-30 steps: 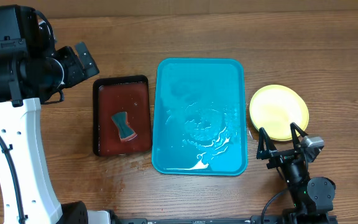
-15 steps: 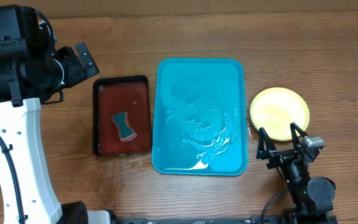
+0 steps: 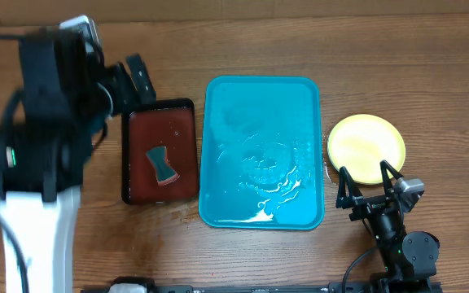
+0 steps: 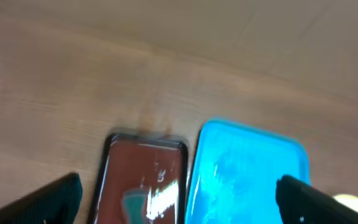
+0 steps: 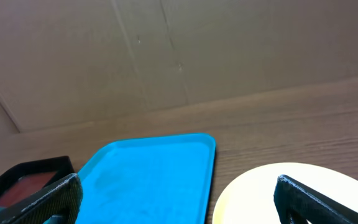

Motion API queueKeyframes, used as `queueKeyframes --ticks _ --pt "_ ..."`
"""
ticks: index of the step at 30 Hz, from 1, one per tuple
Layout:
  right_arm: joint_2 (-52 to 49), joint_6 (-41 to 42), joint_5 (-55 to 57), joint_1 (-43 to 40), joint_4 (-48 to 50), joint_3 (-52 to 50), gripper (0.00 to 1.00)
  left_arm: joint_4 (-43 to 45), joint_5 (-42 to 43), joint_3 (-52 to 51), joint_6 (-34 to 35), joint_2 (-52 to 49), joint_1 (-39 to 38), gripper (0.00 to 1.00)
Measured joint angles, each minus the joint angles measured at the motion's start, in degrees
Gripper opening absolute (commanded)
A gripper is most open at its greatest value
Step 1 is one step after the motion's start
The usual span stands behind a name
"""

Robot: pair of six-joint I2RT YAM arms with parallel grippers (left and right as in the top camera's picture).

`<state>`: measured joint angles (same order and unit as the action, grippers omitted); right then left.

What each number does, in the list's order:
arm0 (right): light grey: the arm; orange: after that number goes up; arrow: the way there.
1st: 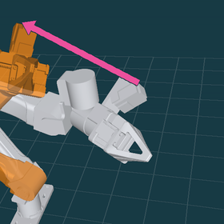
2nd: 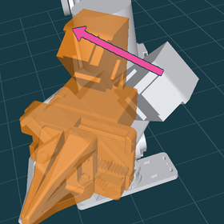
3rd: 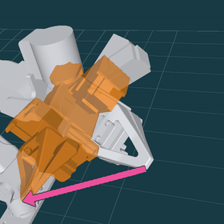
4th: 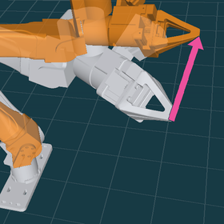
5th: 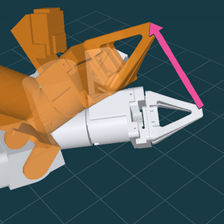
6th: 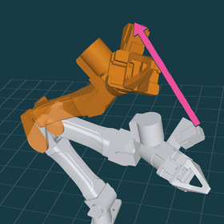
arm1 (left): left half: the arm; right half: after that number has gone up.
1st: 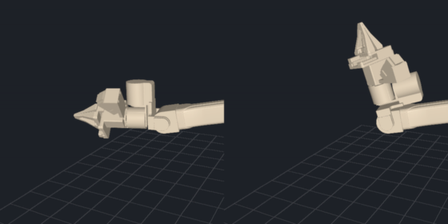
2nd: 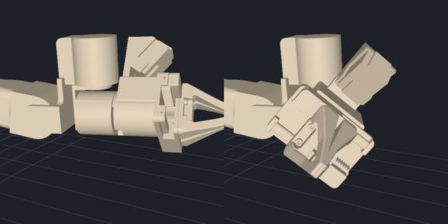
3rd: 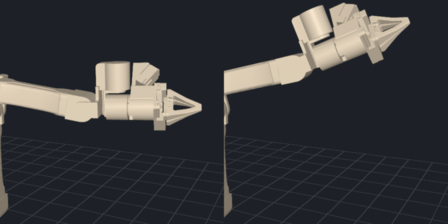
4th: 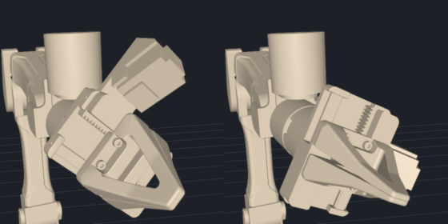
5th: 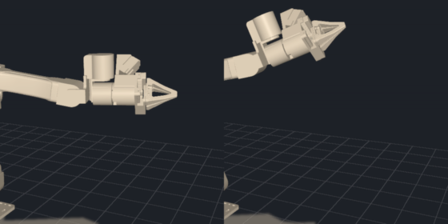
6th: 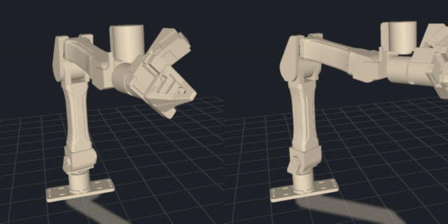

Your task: Clean dirty plates on tray and stack at the side

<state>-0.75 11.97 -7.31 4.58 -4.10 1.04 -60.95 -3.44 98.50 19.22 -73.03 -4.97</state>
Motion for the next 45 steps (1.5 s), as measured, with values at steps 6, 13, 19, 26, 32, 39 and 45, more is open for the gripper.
queueKeyframes --ticks 6,13,19,26,32,39,45 --pt "0.1 0.0 0.0 0.0 0.0 0.0 1.0 20.5 -0.7 -27.3 -1.4 20.2 -0.2 1.0" --pt "0.1 0.0 0.0 0.0 0.0 0.0 1.0 37.9 1.8 -54.6 -1.7 40.6 2.5 1.0" --pt "0.1 0.0 0.0 0.0 0.0 0.0 1.0 46.6 4.0 -72.4 -1.7 56.4 3.6 1.0" --pt "0.1 0.0 0.0 0.0 0.0 0.0 1.0 52.2 4.7 -87.0 -1.7 69.9 3.7 1.0" --pt "0.1 0.0 0.0 0.0 0.0 0.0 1.0 55.3 4.3 -92.9 -1.7 72.0 4.3 1.0" --pt "0.1 0.0 0.0 0.0 0.0 0.0 1.0 56.5 3.8 -98.0 -1.7 72.1 4.3 1.0" --pt "0.1 0.0 0.0 0.0 0.0 0.0 1.0 56.5 3.8 -98.0 -1.7 72.2 4.3 1.0"
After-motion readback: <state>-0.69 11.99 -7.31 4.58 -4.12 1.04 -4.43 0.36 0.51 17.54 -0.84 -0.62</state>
